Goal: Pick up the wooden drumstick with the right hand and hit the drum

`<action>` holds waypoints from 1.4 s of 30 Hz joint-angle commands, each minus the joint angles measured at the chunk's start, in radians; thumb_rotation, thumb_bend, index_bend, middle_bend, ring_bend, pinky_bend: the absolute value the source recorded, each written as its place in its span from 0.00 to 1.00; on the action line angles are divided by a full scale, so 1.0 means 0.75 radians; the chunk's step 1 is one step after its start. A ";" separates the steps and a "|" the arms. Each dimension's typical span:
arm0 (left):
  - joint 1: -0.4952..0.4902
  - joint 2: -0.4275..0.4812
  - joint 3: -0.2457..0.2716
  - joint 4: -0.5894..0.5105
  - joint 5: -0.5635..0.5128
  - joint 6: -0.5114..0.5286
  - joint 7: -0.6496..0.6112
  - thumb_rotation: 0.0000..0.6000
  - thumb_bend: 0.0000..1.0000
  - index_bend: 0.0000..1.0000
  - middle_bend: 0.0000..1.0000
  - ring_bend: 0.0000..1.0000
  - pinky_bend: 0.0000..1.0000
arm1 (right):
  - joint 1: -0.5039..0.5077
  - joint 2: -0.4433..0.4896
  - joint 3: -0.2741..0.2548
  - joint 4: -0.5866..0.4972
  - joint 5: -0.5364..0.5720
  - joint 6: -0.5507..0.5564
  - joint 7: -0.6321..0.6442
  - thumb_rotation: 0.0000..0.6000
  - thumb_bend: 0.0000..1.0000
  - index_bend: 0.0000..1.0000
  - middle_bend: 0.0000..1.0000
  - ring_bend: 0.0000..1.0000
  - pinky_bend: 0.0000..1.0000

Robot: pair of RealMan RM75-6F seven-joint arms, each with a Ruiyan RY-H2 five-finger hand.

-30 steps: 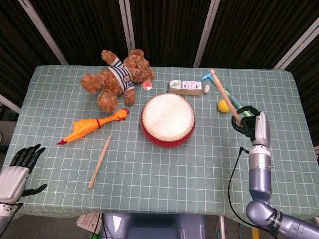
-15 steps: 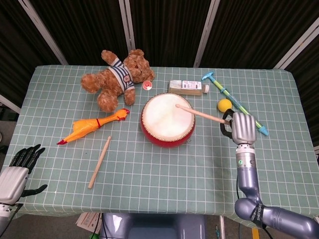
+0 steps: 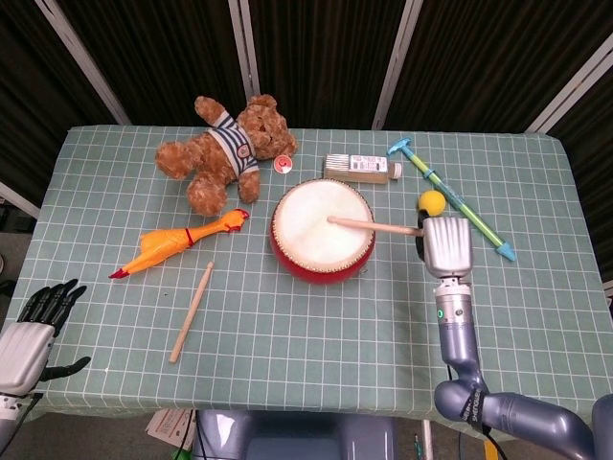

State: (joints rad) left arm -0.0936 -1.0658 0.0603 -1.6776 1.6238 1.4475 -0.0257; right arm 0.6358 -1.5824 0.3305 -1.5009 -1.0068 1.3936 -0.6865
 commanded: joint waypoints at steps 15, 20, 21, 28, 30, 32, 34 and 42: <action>0.001 -0.002 -0.001 -0.011 -0.016 -0.009 0.015 1.00 0.00 0.00 0.00 0.00 0.00 | -0.204 0.032 0.484 -0.422 0.461 0.049 0.756 1.00 0.80 0.99 1.00 1.00 0.91; -0.001 -0.002 -0.003 -0.012 -0.024 -0.015 0.014 1.00 0.00 0.00 0.00 0.00 0.00 | -0.203 0.022 0.484 -0.395 0.495 0.034 0.791 1.00 0.80 0.99 1.00 1.00 0.91; -0.001 -0.001 -0.003 -0.012 -0.024 -0.016 0.013 1.00 0.00 0.00 0.00 0.00 0.00 | -0.200 0.017 0.459 -0.377 0.478 0.033 0.784 1.00 0.80 0.99 1.00 1.00 0.91; -0.002 0.004 -0.001 -0.017 -0.020 -0.017 0.002 1.00 0.00 0.00 0.00 0.00 0.00 | -0.149 -0.026 0.323 -0.244 0.353 0.043 0.688 1.00 0.80 0.99 1.00 1.00 0.91; -0.002 0.006 0.000 -0.018 -0.019 -0.018 -0.003 1.00 0.00 0.00 0.00 0.00 0.00 | -0.130 -0.047 0.280 -0.184 0.311 0.047 0.652 1.00 0.80 0.99 1.00 1.00 0.91; -0.003 0.009 0.000 -0.018 -0.018 -0.018 -0.008 1.00 0.00 0.00 0.00 0.00 0.00 | -0.103 -0.064 0.212 -0.097 0.233 0.056 0.583 1.00 0.80 0.99 1.00 1.00 0.91; -0.004 0.011 0.001 -0.017 -0.019 -0.021 -0.016 1.00 0.00 0.00 0.00 0.00 0.00 | -0.064 -0.071 0.088 0.033 0.106 0.062 0.434 1.00 0.80 0.99 1.00 1.00 0.91; -0.010 0.019 0.001 -0.019 -0.020 -0.030 -0.044 1.00 0.00 0.00 0.00 0.00 0.00 | 0.032 -0.106 -0.353 0.468 -0.307 -0.033 -0.163 1.00 0.80 0.99 1.00 1.00 0.91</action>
State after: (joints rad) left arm -0.1007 -1.0521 0.0607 -1.6916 1.6082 1.4246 -0.0581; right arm 0.6175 -1.6362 0.2067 -1.2905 -1.1097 1.4095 -0.6394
